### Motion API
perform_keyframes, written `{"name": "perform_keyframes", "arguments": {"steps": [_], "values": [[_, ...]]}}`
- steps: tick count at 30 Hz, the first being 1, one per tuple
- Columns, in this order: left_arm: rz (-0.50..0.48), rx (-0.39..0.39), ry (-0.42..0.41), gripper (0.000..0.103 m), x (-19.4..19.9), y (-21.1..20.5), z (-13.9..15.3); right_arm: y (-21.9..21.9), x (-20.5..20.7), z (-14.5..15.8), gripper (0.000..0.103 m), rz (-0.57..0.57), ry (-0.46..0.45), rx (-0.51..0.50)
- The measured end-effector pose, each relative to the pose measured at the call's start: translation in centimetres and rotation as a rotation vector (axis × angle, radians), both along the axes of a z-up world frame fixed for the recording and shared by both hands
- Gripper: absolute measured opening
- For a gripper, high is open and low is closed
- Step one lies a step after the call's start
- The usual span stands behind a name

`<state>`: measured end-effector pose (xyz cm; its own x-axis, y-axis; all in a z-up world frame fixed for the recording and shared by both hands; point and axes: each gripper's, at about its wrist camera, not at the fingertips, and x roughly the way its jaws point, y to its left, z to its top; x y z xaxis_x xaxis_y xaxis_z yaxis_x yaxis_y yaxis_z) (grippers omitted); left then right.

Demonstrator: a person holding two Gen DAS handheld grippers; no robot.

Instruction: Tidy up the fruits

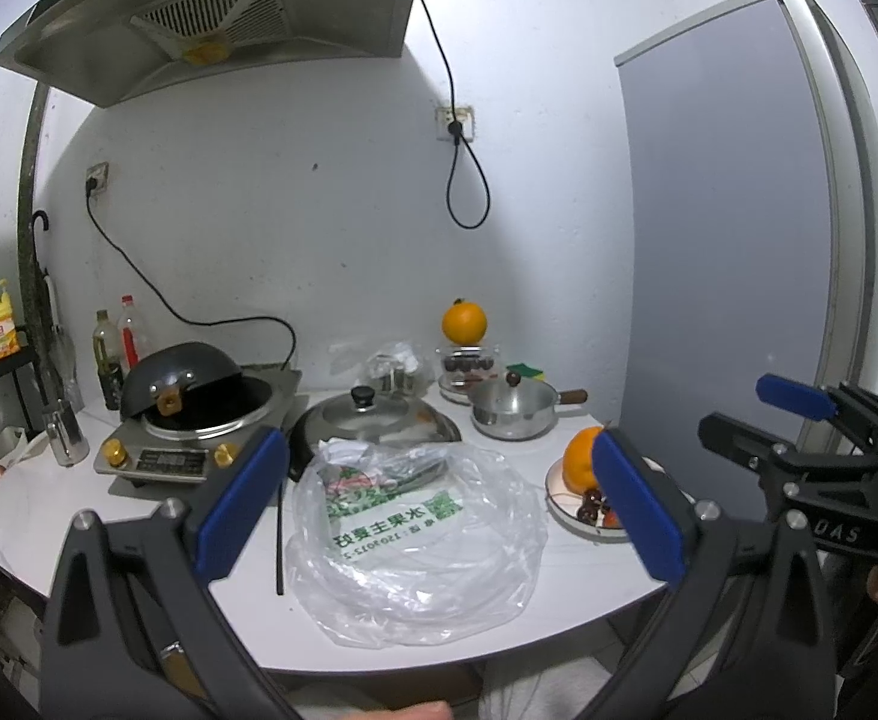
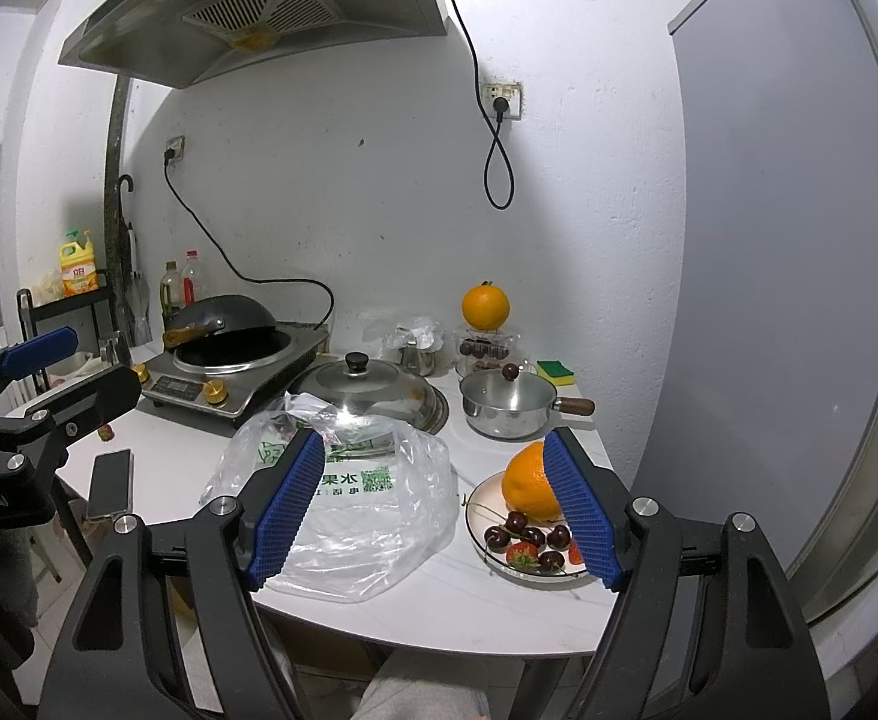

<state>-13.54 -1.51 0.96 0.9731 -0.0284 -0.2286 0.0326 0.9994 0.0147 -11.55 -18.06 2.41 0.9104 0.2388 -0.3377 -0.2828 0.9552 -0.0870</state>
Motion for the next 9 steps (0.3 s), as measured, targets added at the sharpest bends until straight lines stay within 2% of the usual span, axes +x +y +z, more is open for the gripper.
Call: {"name": "perform_keyframes", "arguments": {"steps": [9], "values": [[-0.011, 0.002, 0.003, 0.102, 0.27, -0.45, 0.03, -0.02, 0.01, -0.03, 0.078, 0.001, 0.000, 0.000]]}}
